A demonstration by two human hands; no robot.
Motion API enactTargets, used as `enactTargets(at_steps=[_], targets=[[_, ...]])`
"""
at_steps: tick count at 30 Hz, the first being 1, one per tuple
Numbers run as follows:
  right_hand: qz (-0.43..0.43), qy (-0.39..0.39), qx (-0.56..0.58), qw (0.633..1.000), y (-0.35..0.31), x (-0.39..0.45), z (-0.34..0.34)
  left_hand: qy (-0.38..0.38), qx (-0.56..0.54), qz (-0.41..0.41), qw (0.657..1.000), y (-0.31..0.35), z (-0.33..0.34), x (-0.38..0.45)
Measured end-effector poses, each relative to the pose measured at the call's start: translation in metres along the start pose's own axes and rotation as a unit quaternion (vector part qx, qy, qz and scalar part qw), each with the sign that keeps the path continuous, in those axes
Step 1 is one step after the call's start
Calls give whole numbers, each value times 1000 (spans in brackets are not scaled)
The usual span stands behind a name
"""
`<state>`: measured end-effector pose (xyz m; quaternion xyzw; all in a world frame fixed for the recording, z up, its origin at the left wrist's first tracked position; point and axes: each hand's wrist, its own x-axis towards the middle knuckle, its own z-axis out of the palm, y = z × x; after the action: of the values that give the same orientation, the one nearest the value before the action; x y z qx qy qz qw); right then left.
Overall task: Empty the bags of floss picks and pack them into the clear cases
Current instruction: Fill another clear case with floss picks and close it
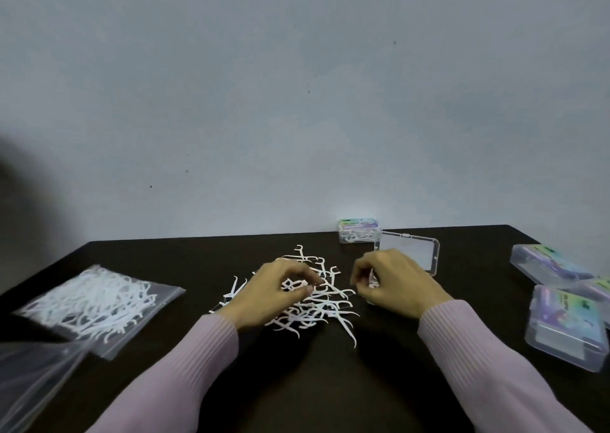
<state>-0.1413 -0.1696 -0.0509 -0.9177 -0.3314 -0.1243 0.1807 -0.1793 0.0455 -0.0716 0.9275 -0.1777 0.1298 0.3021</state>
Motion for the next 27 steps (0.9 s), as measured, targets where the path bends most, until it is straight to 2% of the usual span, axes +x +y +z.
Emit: enactTargets(at_steps=[6,9,14,20,23,27], targets=[[-20,-142,21,989,-21,1,26,-106,63,-64,990,-20,-25,-26],[-10,-177,-2,984,-27,2,34,-130,61,-86,986,-28,-28,-34],[-29,-122,-38,991,-27,5,35,-92,38,-94,991,-37,-16,-34],[-43,-85,-34,995,-28,4,34,-42,31,-61,997,-34,-10,-31],[-11,-98,-38,994,-25,2,35,-67,67,-58,994,-37,-13,-31],[-7,-95,-21,995,-25,5,37,-98,39,-74,992,-37,-17,-32]])
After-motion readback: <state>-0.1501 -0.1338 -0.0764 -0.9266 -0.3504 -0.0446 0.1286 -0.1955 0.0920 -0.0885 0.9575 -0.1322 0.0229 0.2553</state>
